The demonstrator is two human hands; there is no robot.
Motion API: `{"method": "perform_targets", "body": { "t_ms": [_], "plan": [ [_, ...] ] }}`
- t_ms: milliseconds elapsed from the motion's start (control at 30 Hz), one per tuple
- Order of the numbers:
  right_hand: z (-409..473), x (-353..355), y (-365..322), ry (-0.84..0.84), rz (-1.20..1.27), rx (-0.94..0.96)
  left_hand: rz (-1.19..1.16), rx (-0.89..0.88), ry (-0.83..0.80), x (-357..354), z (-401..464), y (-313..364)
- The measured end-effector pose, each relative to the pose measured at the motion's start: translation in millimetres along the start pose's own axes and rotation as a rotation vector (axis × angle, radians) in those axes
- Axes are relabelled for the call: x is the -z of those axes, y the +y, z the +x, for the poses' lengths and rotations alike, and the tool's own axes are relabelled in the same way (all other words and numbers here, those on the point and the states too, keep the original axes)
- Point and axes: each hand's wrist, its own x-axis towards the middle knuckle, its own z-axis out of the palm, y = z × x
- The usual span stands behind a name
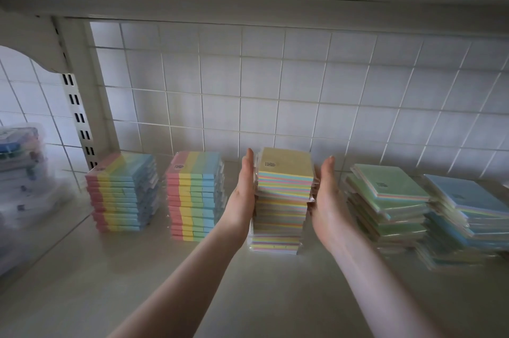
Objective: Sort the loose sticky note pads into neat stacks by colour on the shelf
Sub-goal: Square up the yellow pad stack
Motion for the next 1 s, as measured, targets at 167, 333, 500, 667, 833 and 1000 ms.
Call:
{"method": "perform_targets", "body": {
  "t_ms": [167, 333, 500, 667, 833, 1000],
  "plan": [
    [-0.3, 1.3, -0.9, -0.040, -0.053, 0.012, -0.053, 0.037, -0.035, -8.9, -8.7, 8.8],
    [4.1, 1.6, -1.0, -0.077, -0.108, 0.012, -0.037, 0.013, -0.070, -10.9, -12.6, 13.5],
    [8.9, 8.5, 6.8, 0.047, 0.013, -0.006, -0.004, 0.058, 0.072, 4.2, -2.7, -9.8],
    [5.1, 16.7, 35.7, -0.006, 0.171, -0.199, -0.114, 0.204, 0.163, 17.7, 1.5, -45.3],
    [0.9, 11.3, 49.2, 0.011, 0.122, -0.236, -0.164, 0.250, 0.086, 14.7, -1.1, -52.0],
    [3.7, 5.9, 56.9, 0.106, 0.027, -0.262, -0.170, 0.242, 0.056, 10.1, -2.6, -56.9]
  ]
}}
